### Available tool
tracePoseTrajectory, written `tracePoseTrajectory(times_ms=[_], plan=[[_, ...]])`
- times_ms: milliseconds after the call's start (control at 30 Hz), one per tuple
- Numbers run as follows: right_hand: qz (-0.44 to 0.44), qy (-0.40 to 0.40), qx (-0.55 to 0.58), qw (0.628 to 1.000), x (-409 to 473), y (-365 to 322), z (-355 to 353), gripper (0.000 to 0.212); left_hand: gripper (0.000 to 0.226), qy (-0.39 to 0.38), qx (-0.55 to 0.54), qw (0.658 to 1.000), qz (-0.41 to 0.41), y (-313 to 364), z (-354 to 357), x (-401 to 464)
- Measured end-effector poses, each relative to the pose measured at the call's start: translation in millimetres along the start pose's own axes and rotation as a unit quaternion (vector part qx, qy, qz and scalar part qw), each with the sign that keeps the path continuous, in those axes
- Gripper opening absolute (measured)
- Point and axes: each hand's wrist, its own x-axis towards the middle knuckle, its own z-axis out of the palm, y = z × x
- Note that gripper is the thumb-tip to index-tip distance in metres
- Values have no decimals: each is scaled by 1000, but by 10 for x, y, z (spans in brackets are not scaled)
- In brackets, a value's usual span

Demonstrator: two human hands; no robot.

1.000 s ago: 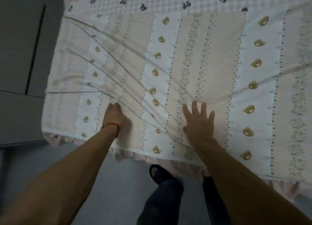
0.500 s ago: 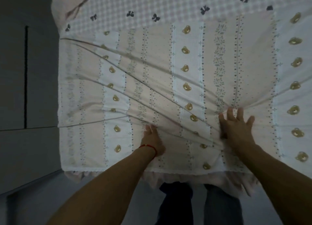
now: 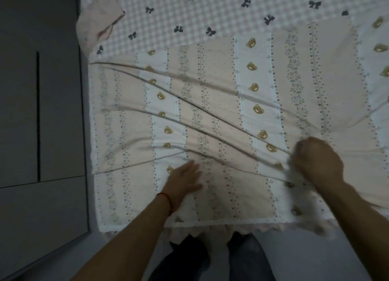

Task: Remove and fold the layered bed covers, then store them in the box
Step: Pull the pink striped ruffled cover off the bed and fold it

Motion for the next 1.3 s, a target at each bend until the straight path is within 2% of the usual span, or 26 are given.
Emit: tracePoseTrajectory(times_ms=[67, 100, 133, 167, 233, 267, 300, 333, 433, 567, 600, 733, 833, 933, 1000, 1067, 1200, 1300], plan=[[26, 92, 223, 970, -479, -562, -13, 16, 20, 125, -195, 973, -3, 127, -484, 23], [31, 73, 305, 949, -688, -822, 63, 13, 17, 155, -282, 947, 3, 206, -716, 57], [57, 3, 387, 920, -848, -1073, 208, 17, 17, 163, -362, 918, 12, 285, -947, 122], [108, -94, 477, 867, -936, -1289, 362, 23, 16, 166, -415, 894, 20, 357, -1149, 202], [223, -233, 646, 692, -888, -1542, 634, 30, 16, 183, -431, 883, 14, 465, -1413, 343], [249, -242, 703, 620, -832, -1619, 760, 32, 18, 189, -418, 889, -3, 448, -1517, 395], [259, -218, 738, 585, -791, -1683, 846, 34, 21, 192, -401, 895, -16, 408, -1595, 408], [272, -180, 754, 571, -746, -1735, 890, 32, 25, 191, -391, 900, -22, 355, -1639, 405], [324, -50, 762, 558, -855, -1833, 931, 19, 27, 169, -373, 912, -20, 87, -1806, 194], [354, 57, 777, 517, -1188, -1861, 946, 41, 15, 150, -341, 928, 9, -136, -2204, -127], [354, 82, 774, 518, -1291, -1856, 947, 40, 15, 145, -329, 933, 16, -175, -2315, -182], [342, 150, 726, 578, -1768, -1775, 1087, 17, 19, 114, -279, 953, 35, -435, -2604, -434], [351, 154, 708, 594, -1957, -1662, 1286, 11, 23, 103, -263, 959, 24, -674, -2672, -537], [374, 103, 715, 582, -1991, -1642, 1402, 24, 39, 96, -260, 961, 3, -822, -2720, -456], [381, 104, 709, 584, -2010, -1645, 1439, 32, 34, 81, -253, 964, -3, -867, -2734, -413], [377, 119, 698, 597, -2015, -1622, 1409, 29, 24, 75, -237, 969, 8, -884, -2722, -428], [345, 179, 687, 615, -2124, -1573, 1320, 11, 33, 104, -213, 971, 32, -1025, -2754, -668], [351, 163, 692, 609, -2250, -1539, 1441, 8, 28, 117, -202, 972, 13, -1191, -2773, -693]])
